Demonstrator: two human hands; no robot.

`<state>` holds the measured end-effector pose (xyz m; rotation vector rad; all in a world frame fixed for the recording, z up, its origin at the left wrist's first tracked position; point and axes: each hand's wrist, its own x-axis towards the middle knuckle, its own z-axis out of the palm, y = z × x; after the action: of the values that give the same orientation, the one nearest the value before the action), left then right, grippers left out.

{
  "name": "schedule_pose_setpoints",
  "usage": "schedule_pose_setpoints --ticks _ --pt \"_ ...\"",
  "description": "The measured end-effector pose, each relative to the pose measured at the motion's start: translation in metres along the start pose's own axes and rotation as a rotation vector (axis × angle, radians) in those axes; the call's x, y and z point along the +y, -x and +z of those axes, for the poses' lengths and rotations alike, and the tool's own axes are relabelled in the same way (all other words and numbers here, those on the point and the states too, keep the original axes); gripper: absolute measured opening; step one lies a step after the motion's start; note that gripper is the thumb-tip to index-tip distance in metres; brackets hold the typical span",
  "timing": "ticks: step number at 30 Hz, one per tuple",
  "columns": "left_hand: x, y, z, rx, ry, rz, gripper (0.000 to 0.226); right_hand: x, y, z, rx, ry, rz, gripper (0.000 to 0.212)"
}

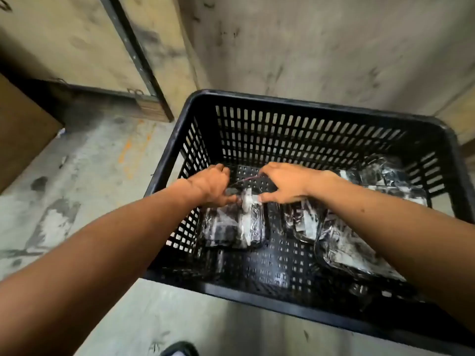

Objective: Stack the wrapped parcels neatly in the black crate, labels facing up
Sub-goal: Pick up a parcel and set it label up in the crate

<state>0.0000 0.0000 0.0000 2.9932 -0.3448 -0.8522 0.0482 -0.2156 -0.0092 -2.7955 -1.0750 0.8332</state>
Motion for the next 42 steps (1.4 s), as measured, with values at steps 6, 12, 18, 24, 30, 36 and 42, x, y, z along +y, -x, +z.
schedule_pose_setpoints --ticks 6,12,18,24,30,36,42 --pt "-0.003 0.002 0.030 -0.214 -0.052 0.043 0.071 -0.015 -0.011 0.018 -0.072 0.058 -0.049 0.095" --pt "-0.005 0.010 0.063 -0.235 -0.202 0.052 0.127 -0.044 -0.014 0.041 -0.201 0.192 0.005 0.131" --pt "-0.001 0.005 0.058 -0.257 -0.168 0.014 0.147 -0.045 -0.030 0.041 -0.254 -0.020 0.151 0.130" --pt "-0.001 -0.001 0.054 -0.261 -0.016 0.008 0.152 -0.034 -0.040 0.052 -0.235 -0.141 0.212 0.107" --pt "0.002 -0.006 0.045 -0.133 0.203 0.000 0.115 -0.027 -0.032 0.042 -0.192 -0.270 0.221 0.100" --pt "-0.002 -0.004 0.031 -0.024 0.547 -0.029 0.066 -0.029 -0.015 0.032 -0.123 -0.418 0.230 0.068" --pt "0.002 0.004 0.023 -0.129 0.682 -0.028 0.074 -0.024 0.010 0.022 -0.065 -0.548 0.200 0.057"
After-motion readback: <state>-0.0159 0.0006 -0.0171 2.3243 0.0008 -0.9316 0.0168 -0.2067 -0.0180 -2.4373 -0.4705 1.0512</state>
